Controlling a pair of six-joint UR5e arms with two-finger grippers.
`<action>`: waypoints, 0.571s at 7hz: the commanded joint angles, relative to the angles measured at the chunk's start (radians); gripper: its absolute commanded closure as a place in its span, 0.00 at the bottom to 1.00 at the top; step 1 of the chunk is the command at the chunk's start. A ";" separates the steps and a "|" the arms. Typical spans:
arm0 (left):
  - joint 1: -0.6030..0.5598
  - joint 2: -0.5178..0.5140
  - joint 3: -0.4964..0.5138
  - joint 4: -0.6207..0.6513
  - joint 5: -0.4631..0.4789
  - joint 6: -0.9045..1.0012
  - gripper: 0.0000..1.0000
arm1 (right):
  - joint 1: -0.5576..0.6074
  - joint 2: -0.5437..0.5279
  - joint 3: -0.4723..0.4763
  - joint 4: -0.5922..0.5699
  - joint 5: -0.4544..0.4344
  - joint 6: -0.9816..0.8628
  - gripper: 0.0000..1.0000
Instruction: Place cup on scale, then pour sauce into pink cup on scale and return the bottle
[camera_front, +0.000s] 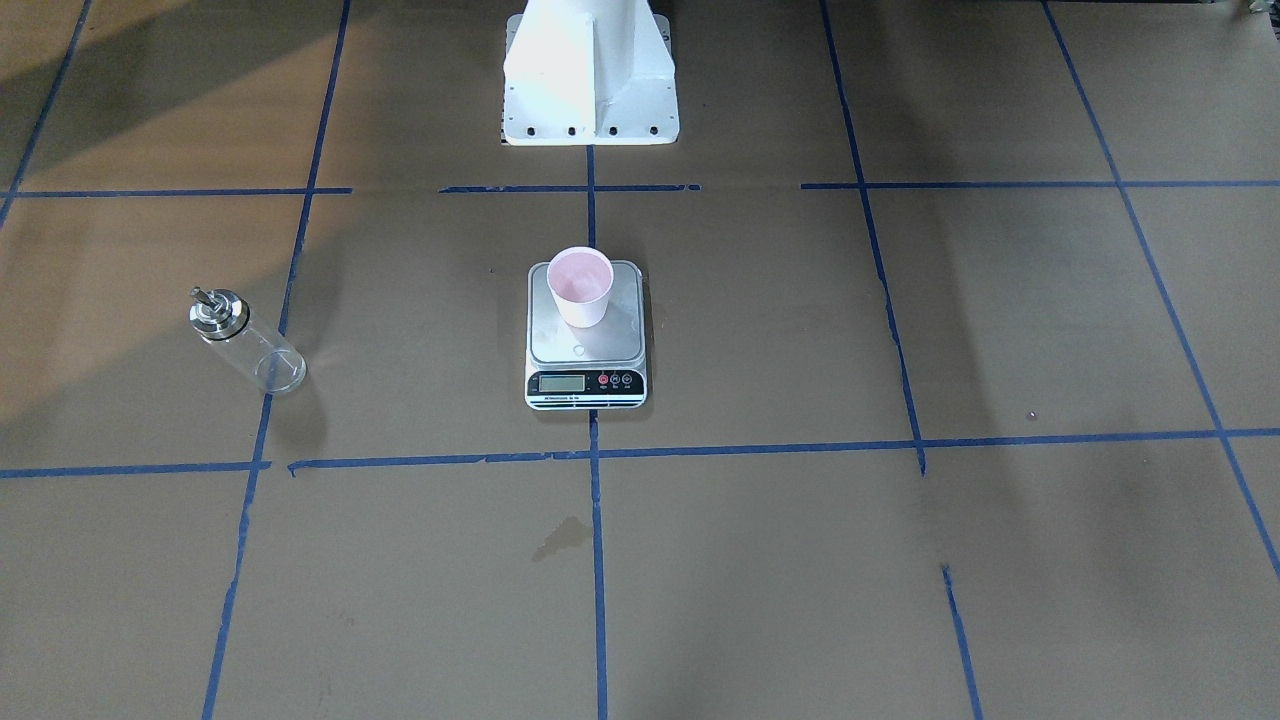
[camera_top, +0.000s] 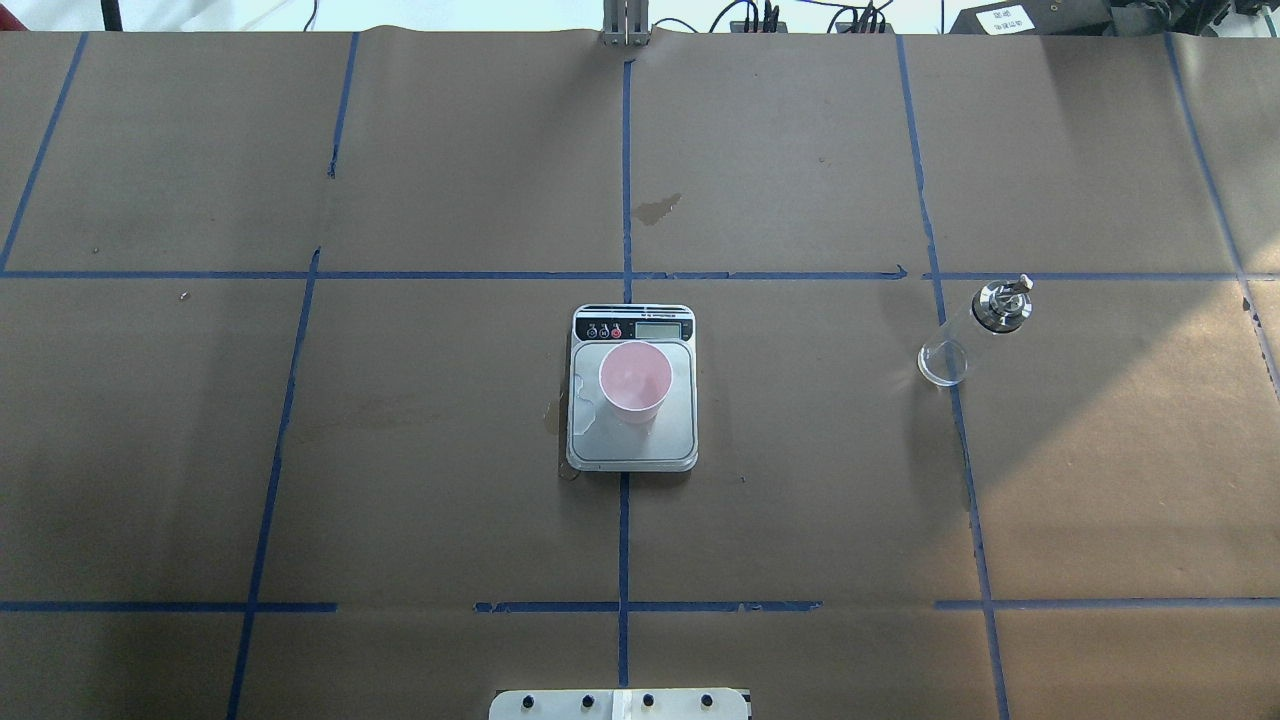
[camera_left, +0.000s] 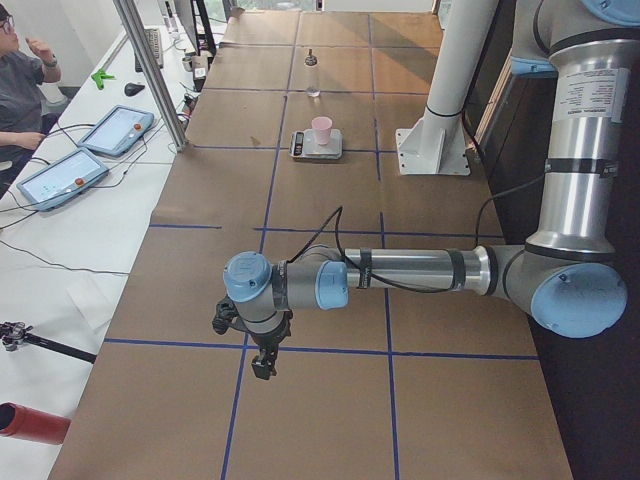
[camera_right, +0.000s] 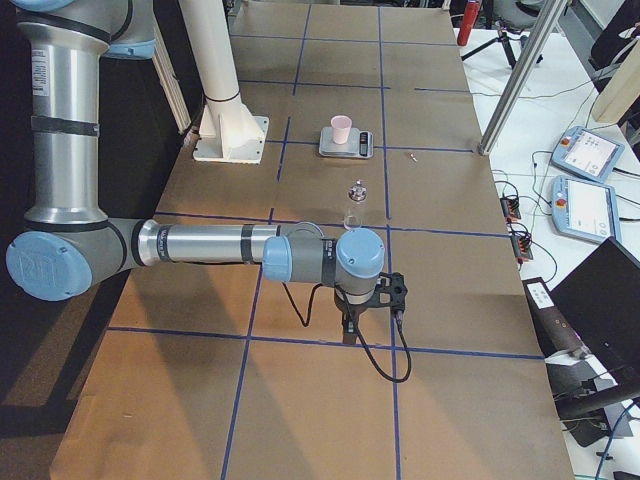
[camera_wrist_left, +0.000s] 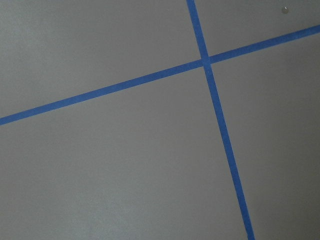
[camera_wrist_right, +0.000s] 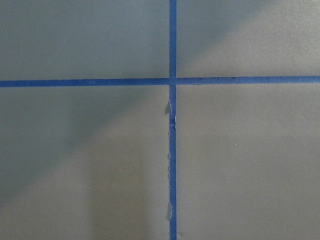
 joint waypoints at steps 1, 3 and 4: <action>0.001 -0.009 -0.003 -0.005 -0.004 -0.065 0.00 | 0.000 0.001 0.004 0.004 0.000 0.039 0.00; 0.001 -0.012 -0.011 -0.003 -0.005 -0.067 0.00 | 0.000 0.001 0.002 0.006 -0.002 0.036 0.00; -0.001 -0.012 -0.027 -0.005 -0.007 -0.067 0.00 | 0.000 -0.001 0.002 0.006 -0.002 0.036 0.00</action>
